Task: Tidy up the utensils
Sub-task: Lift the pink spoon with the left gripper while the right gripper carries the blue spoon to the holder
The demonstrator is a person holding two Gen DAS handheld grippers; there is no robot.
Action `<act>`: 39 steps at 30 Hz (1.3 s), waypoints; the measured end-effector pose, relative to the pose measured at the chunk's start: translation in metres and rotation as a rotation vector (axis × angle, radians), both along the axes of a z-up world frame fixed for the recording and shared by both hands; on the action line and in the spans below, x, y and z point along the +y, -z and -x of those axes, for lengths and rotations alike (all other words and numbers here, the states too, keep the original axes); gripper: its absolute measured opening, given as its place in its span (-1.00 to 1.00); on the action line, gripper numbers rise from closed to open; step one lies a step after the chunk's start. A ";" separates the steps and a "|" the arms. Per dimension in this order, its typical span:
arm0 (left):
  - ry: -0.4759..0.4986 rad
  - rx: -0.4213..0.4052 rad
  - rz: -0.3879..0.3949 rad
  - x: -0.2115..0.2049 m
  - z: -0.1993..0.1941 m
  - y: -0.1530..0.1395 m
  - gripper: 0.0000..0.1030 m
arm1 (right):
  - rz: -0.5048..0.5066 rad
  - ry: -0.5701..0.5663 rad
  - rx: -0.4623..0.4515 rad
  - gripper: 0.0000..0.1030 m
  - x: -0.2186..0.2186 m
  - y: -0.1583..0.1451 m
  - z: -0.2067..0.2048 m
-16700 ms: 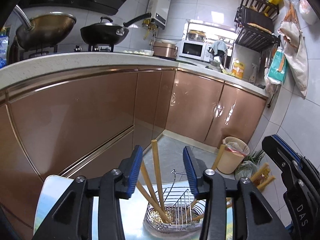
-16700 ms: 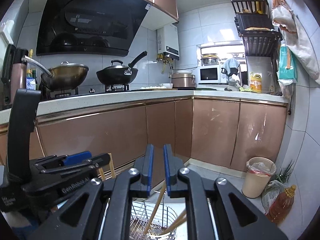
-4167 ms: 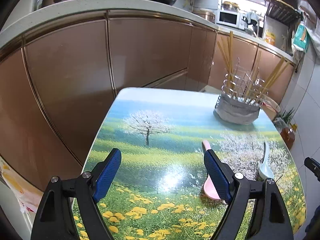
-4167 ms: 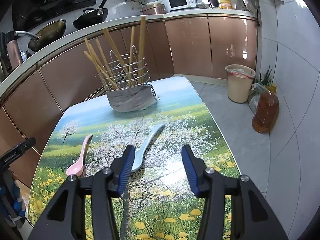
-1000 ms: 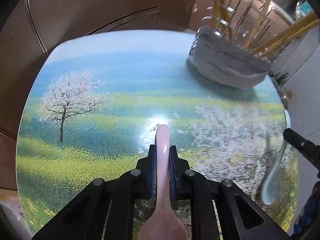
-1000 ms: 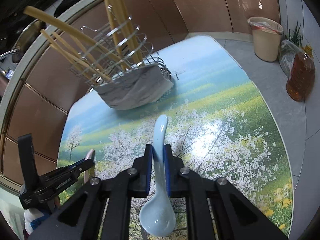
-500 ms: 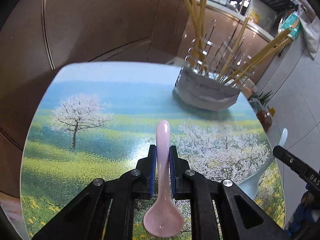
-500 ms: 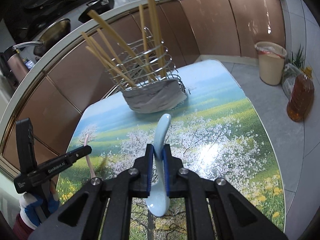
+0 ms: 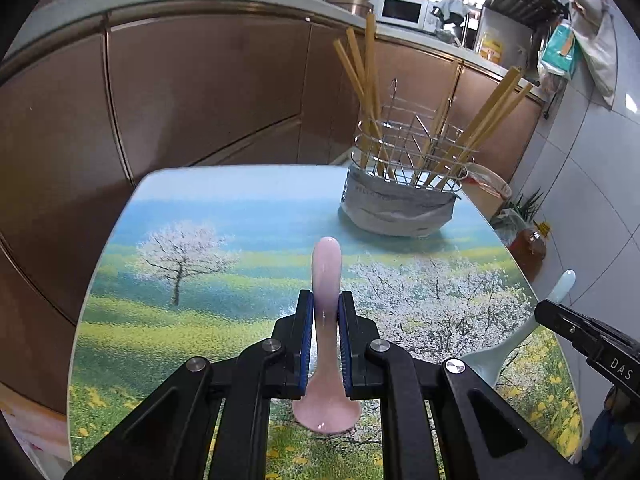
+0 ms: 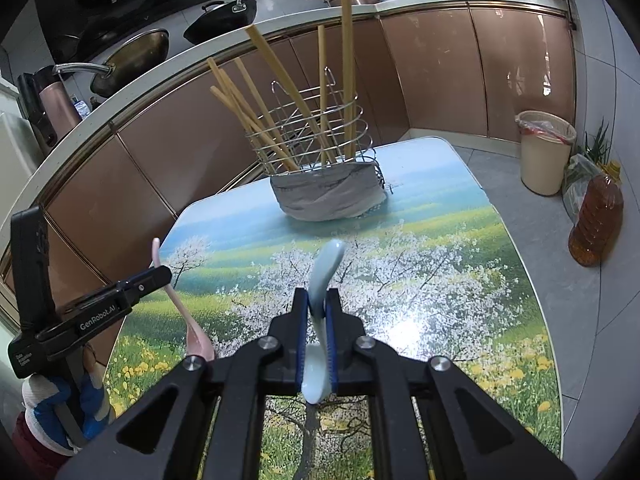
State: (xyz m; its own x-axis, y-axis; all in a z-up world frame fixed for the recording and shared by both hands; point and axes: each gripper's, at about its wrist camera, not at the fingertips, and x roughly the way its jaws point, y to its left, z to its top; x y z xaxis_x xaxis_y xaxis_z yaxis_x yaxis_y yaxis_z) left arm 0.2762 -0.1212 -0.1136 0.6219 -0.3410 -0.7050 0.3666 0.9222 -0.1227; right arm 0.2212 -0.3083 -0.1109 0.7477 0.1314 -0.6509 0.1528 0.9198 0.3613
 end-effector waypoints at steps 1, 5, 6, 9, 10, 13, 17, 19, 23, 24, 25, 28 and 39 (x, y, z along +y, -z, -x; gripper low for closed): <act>-0.004 -0.012 -0.005 0.000 0.002 -0.001 -0.77 | 0.003 -0.001 0.000 -0.85 0.001 0.000 0.001; -0.010 -0.047 -0.022 -0.001 0.008 -0.005 -0.77 | 0.018 -0.009 -0.003 -0.86 0.005 0.000 0.002; -0.010 -0.056 -0.025 -0.001 0.010 -0.006 -0.77 | 0.022 -0.010 -0.004 -0.85 0.006 -0.001 0.001; -0.007 -0.071 -0.028 -0.002 0.011 -0.008 -0.77 | 0.034 -0.014 -0.008 -0.85 0.009 -0.002 0.001; -0.007 -0.076 -0.028 -0.002 0.012 -0.009 -0.77 | 0.037 -0.016 -0.010 -0.85 0.010 -0.003 0.001; -0.006 -0.086 -0.027 -0.003 0.012 -0.012 -0.77 | 0.044 -0.024 -0.015 -0.85 0.012 -0.005 0.000; -0.001 -0.090 -0.017 -0.003 0.012 -0.016 -0.77 | 0.050 -0.036 -0.030 -0.86 0.014 -0.014 0.001; 0.003 -0.092 -0.007 -0.003 0.011 -0.021 -0.77 | 0.055 -0.045 -0.043 -0.86 0.015 -0.023 0.001; 0.017 -0.096 0.021 -0.002 0.007 -0.039 -0.77 | 0.072 -0.063 -0.076 -0.86 0.018 -0.048 -0.001; 0.020 -0.099 0.031 -0.002 0.005 -0.045 -0.77 | 0.077 -0.067 -0.082 -0.86 0.018 -0.052 -0.002; 0.023 -0.103 0.041 -0.001 0.003 -0.051 -0.77 | 0.085 -0.073 -0.095 -0.86 0.019 -0.061 -0.003; 0.038 -0.107 0.075 -0.001 -0.004 -0.070 -0.77 | 0.097 -0.084 -0.123 -0.86 0.019 -0.081 -0.006; 0.099 -0.171 0.178 -0.021 -0.039 -0.154 -0.77 | 0.179 -0.089 -0.265 -0.86 0.012 -0.177 -0.039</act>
